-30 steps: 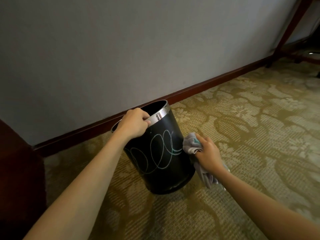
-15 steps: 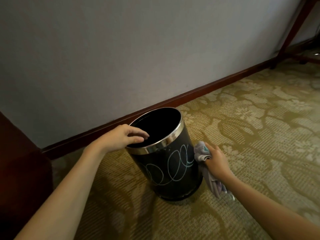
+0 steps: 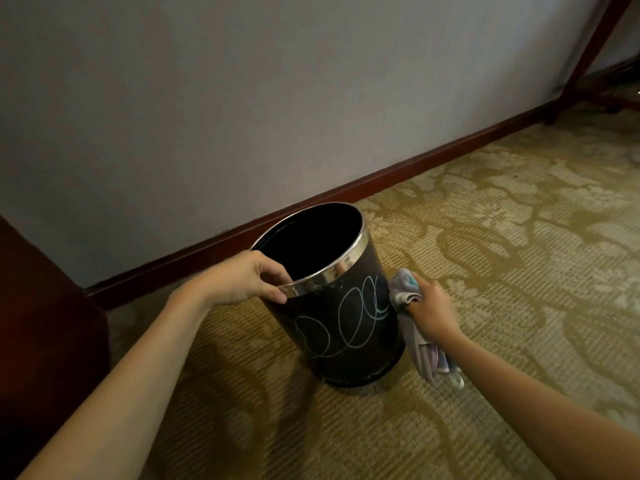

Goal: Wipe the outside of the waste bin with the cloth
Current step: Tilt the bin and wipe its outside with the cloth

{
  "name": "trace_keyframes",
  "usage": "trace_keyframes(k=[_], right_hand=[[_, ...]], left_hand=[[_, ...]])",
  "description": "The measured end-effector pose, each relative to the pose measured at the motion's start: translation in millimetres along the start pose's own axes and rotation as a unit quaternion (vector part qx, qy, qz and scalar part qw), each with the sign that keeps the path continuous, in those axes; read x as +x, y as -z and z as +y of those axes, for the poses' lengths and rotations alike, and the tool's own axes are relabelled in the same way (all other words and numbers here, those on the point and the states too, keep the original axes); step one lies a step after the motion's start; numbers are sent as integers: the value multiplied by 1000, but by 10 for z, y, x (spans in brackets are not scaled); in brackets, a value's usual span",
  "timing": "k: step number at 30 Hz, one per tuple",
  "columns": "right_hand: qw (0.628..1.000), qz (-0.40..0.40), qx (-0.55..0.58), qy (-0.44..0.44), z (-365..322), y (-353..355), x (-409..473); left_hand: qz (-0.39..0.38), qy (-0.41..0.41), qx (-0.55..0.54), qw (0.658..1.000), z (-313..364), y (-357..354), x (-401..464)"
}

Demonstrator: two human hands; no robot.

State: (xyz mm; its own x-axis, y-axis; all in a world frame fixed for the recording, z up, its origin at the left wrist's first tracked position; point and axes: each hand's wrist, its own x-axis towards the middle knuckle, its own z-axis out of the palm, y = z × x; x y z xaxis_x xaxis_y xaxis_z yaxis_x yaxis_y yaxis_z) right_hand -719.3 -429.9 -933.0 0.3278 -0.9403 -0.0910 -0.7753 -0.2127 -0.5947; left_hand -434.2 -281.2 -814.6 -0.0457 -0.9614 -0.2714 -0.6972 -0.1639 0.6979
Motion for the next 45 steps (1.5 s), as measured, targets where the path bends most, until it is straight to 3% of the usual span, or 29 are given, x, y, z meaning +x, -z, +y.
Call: trace_keyframes(k=[12,19,22,25,33,36,39,41,43,45], right_hand=[[998,23,63,23,-261,47,198],[968,72,170,169,-1093,337,513],[960,92,131,229,-1208,346,569],[963,74,134,223,-991,226,489],[996,-16,48,75,-35,61,201],[997,17,20,68,-319,127,335],[980,96,132,113,-909,277,459],[972,129,122,154,-1247,398,539],[973,123,63,183,-1408,462,597],[979,109,71,154,-1368,445,592]], left_hand=[[219,-5,-72,973,-240,12,59],[324,-18,-117,939,-279,-61,188],[345,-20,-103,933,-306,-96,260],[364,-9,-96,926,-361,-89,299],[365,33,-101,925,-333,-14,302],[359,27,-91,928,-217,-55,377],[357,19,-66,932,-67,-115,462],[361,17,-57,931,-8,-139,522],[376,32,-62,924,11,-137,582],[388,49,-78,917,11,-133,628]])
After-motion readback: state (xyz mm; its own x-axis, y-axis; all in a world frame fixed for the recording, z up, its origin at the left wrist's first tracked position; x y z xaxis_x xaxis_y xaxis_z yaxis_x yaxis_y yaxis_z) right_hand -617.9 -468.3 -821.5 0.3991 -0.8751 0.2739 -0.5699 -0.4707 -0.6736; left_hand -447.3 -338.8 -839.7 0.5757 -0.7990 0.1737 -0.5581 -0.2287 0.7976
